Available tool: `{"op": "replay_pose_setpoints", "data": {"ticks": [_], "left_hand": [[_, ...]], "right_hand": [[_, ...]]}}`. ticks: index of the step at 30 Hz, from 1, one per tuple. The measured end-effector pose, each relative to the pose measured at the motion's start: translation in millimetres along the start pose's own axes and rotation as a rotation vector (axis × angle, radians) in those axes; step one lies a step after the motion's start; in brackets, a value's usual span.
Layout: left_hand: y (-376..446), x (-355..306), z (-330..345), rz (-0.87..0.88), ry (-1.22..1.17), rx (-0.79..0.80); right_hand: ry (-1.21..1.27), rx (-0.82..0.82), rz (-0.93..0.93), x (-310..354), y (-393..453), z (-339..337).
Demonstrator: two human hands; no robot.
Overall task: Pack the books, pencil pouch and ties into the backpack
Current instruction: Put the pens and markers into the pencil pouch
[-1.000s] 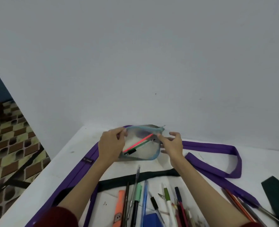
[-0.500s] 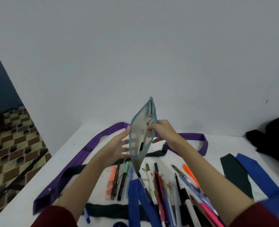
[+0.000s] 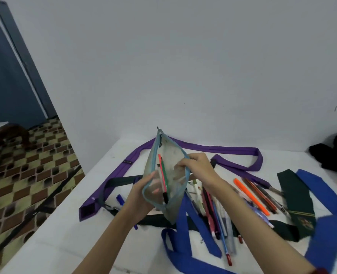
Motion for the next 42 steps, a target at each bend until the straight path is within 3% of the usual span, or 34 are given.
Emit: {"op": "replay_pose_setpoints", "data": {"ticks": [4,7,10,12,16,19,23,25,28,30,32,34,37,40,42], "left_hand": [[-4.5,-18.5,-41.1,0.004,-0.014,-0.093],[-7.6,-36.4,-71.2,0.007,0.109,-0.145],[-13.6,-50.7,-101.9,-0.007,0.138,-0.238],[-17.4,-60.8,-119.9,-0.018,0.098,-0.257],[-15.6,-76.7,-147.4,0.015,0.131,-0.315],[-12.5,-80.5,-156.3,0.033,0.171,-0.303],[-6.3,-80.1,-154.9,-0.001,0.172,-0.277],[0.8,-79.6,-152.3,-0.019,0.163,-0.254],[11.8,-79.2,-142.1,-0.052,0.142,-0.211],[20.0,-78.2,-132.6,-0.056,0.136,-0.193],[29.5,-74.8,-123.2,-0.037,0.164,-0.166],[33.7,-69.9,-112.2,-0.022,0.198,-0.126],[36.2,-59.8,-97.6,-0.013,0.259,-0.117],[37.1,-50.4,-91.0,0.003,0.305,-0.095],[38.7,-46.8,-90.4,0.021,0.334,-0.083]], "right_hand": [[-0.004,0.074,0.026,-2.9,2.4,24.6],[0.031,0.158,0.046,-3.8,4.1,57.1],[0.039,0.035,0.092,-12.9,13.7,89.2],[-0.199,0.006,0.083,-26.5,19.4,109.7],[-0.770,0.334,0.044,-55.1,15.6,156.2],[-1.116,0.379,-0.072,-65.9,14.5,176.9],[-0.965,0.411,0.054,-68.1,26.7,174.1],[-0.837,0.345,0.102,-63.7,35.9,159.4],[-0.555,-0.015,0.095,-40.1,48.0,123.7],[-0.210,-0.262,0.062,-15.0,47.2,102.0],[0.061,-0.429,-0.060,11.8,41.0,88.8],[0.172,-0.504,-0.204,32.8,32.7,88.1],[0.100,-0.456,-0.296,44.3,24.5,101.2],[-0.221,-0.312,-0.243,34.3,23.7,119.8],[-0.280,-0.286,-0.239,29.1,24.4,125.9]]}}
Point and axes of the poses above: each hand's wrist, its own y-axis towards the middle knuckle, its own z-axis out of the palm, x = y × z, the point moved 2 cm from there along y, towards the middle knuckle, and after that the axes turned 4 degrees about -x, right-handed, at the moved point
